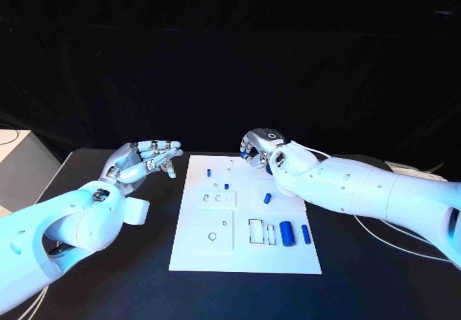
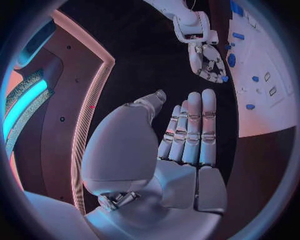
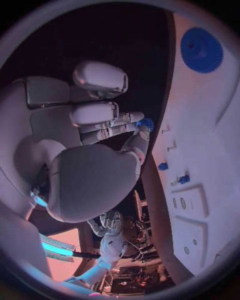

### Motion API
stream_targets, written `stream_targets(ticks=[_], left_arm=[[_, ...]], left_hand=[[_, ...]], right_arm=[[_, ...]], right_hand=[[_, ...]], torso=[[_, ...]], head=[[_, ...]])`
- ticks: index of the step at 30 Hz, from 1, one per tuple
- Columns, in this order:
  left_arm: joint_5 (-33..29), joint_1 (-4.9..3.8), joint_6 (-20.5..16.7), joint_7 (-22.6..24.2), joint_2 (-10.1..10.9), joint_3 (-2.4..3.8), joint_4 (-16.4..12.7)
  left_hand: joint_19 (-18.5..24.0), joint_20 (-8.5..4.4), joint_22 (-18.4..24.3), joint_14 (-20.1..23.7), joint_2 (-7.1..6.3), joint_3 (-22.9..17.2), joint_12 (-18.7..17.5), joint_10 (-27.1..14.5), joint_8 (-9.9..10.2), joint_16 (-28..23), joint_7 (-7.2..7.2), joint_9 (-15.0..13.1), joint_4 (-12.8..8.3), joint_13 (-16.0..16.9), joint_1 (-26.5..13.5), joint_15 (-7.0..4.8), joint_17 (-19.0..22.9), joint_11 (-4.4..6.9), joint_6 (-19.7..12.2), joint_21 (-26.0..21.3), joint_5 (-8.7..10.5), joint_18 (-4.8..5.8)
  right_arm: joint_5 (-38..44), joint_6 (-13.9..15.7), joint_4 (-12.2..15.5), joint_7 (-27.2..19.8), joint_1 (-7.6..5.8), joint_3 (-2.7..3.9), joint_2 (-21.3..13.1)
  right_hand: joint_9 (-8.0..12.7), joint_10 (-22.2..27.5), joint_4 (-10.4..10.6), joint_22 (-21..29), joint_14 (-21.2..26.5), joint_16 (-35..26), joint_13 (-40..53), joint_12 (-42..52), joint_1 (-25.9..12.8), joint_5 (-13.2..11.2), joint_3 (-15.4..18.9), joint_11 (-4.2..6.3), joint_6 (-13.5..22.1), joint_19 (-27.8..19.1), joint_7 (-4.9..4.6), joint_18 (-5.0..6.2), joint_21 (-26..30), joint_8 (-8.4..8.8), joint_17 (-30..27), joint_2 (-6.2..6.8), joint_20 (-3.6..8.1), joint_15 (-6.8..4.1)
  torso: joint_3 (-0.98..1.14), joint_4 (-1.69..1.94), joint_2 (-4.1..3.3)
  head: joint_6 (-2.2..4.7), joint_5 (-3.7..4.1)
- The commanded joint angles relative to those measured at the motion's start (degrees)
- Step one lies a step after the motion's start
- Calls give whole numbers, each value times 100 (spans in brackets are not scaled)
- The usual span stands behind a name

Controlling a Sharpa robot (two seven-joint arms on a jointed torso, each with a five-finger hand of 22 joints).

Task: Assemble the parts on the task board

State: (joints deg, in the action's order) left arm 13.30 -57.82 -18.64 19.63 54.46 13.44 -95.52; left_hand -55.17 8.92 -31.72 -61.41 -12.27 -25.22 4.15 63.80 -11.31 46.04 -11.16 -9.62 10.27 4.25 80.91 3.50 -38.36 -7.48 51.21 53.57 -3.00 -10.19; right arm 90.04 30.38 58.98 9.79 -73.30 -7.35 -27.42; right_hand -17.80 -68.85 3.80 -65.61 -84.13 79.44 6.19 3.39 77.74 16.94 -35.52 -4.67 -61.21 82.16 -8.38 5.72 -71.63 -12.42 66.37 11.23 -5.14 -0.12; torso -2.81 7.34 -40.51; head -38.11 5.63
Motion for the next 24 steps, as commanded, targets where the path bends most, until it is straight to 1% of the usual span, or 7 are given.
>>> stream_targets(ticks=[1, 4, 6, 10, 15, 21, 24], left_arm=[[12, -2, 9, 37, -13, 6, -22], [12, -2, 10, 36, -14, 7, -32], [12, -3, 11, 35, -18, 9, -39], [12, -4, 9, 32, -9, 16, -65], [12, -4, 4, 30, 1, 30, -88], [13, -4, -4, 31, 2, 50, -97], [14, -4, -4, 31, 1, 59, -102]], left_hand=[[54, -3, -6, 36, 19, 2, 13, -4, 13, 25, -14, -7, -25, 8, 44, -6, -2, -17, -4, 38, 6, -36], [54, -3, -6, 36, 19, 2, 13, -4, 13, 25, -14, -7, -25, 8, 44, -6, -2, -17, -4, 38, 6, -36], [54, -3, -6, 36, 19, 2, 13, -4, 13, 25, -14, -7, -25, 8, 44, -6, -2, -17, -4, 38, 6, -36], [54, -3, -6, 36, 19, 2, 13, -4, 13, 25, -14, -7, -25, 8, 44, -6, -2, -17, -4, 38, 6, -36], [54, -3, -6, 36, 19, 2, 13, -4, 13, 25, -14, -7, -25, 8, 44, -6, -2, -17, -4, 38, 6, -36], [54, -3, -6, 36, 19, 2, 13, -4, 13, 25, -14, -7, -25, 8, 44, -6, -2, -17, -4, 38, 6, -36], [65, 0, -8, 48, 24, 5, 13, -11, 15, 28, -19, -9, -33, 9, 66, -1, 1, -22, -11, 45, 6, -35]], right_arm=[[78, 279, -153, -70, 11, 3, 125], [45, 252, -287, -94, 19, 3, 238], [23, 211, -376, -108, 35, 3, 310], [2, 135, -507, -124, 78, 2, 416], [-6, 68, -571, -133, 105, 1, 476], [-9, 10, -614, -136, 114, 1, 512], [-3, -4, -627, -122, 113, 1, 516]], right_hand=[[-2, -42, -17, -5, -181, 38, -7, 24, -15, -31, -16, 2, 4, 22, -6, -96, -29, -20, 6, 33, -8, -18], [-8, -30, -27, -7, -183, 45, -11, 19, -17, -38, -22, -2, 15, 20, -9, -96, -31, -19, 17, 43, -9, -16], [-8, -29, -27, -9, -183, 46, -12, 19, -18, -39, -22, -2, 16, 20, -10, -96, -32, -19, 19, 44, -9, -16], [-10, -27, -27, -11, -183, 47, -13, 19, -21, -41, -22, -4, 18, 20, -11, -97, -34, -19, 19, 46, -9, -15], [-10, -27, -27, -11, -183, 47, -13, 19, -21, -41, -22, -4, 18, 20, -11, -97, -34, -19, 19, 46, -9, -15], [-14, -23, -27, -10, -182, 48, -14, 19, -29, -45, -22, -6, 22, 18, -14, -96, -33, -20, 17, 51, -11, -13], [-17, -21, -28, -11, -182, 49, -16, 19, -35, -49, -21, -7, 25, 17, -15, -96, -33, -20, 16, 56, -12, -12]], torso=[[-5, 15, -7], [-12, 29, -15], [-24, 51, -15], [-37, 81, -35], [-55, 113, -60], [-90, 142, -76], [-104, 162, -81]], head=[[11, 6], [12, 18], [13, 32], [22, 31], [7, 44], [11, 58], [6, 66]])
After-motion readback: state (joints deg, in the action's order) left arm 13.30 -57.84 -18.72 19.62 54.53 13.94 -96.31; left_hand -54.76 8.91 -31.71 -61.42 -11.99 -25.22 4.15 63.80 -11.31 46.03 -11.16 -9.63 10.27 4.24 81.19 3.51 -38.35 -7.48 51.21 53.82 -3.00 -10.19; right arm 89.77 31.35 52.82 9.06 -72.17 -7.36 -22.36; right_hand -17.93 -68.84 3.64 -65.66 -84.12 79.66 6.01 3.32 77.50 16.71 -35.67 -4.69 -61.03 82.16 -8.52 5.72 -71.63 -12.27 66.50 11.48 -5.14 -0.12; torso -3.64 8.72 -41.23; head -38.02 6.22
